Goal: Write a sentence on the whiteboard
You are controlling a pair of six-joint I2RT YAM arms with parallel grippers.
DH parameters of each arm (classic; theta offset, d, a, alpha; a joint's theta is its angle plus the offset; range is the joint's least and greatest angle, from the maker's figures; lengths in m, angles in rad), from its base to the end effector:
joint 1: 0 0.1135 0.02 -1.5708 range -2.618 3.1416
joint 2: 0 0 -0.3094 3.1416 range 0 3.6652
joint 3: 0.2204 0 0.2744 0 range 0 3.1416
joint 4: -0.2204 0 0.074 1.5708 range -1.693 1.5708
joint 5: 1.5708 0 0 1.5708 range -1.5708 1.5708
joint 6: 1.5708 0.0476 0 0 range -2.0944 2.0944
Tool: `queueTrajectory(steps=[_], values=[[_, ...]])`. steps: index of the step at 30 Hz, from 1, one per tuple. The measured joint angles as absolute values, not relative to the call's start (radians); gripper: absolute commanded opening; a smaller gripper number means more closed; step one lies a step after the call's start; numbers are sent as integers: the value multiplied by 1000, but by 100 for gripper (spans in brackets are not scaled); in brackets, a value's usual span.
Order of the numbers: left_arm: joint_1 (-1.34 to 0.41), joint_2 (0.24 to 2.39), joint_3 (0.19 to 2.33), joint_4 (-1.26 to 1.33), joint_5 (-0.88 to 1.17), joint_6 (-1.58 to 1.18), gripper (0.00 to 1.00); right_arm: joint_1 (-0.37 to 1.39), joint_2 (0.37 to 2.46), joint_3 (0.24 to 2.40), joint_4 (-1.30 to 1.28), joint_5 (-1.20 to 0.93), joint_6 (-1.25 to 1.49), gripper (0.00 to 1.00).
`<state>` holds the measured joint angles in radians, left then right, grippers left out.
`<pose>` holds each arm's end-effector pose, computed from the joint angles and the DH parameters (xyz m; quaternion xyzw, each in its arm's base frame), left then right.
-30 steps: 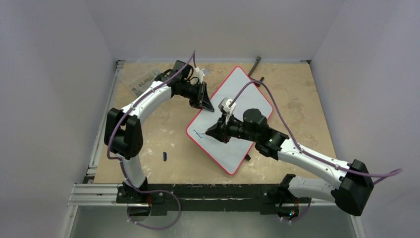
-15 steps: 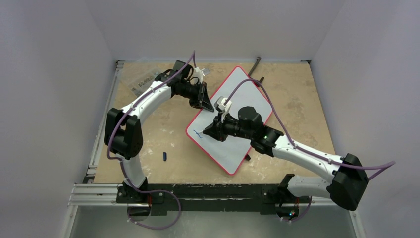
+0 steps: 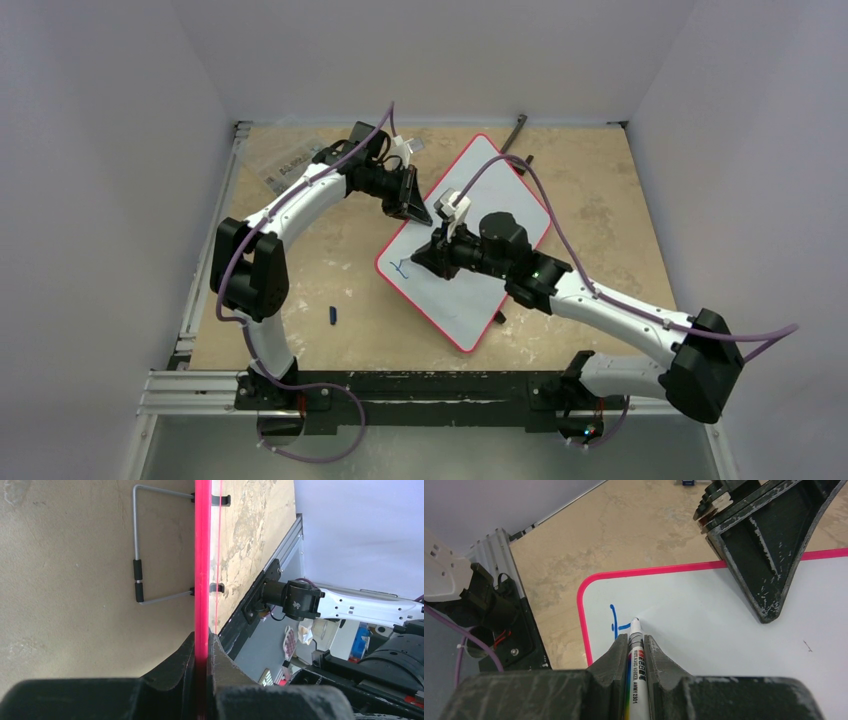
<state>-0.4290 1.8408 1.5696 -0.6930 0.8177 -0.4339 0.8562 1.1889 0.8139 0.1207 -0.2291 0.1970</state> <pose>0.3832 -0.2135 0.3102 0.1166 0.8760 -0.4592 0.0903 0.1834 0.2279 0.3281 -0.3205 0.7209 0.3836 0.4799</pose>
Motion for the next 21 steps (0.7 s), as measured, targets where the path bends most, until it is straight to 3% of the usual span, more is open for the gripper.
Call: queueTrajectory(steps=[21], values=[[-434,1836,1570,-694,810,-434,0,856,1185,899,58,-129,198,0]])
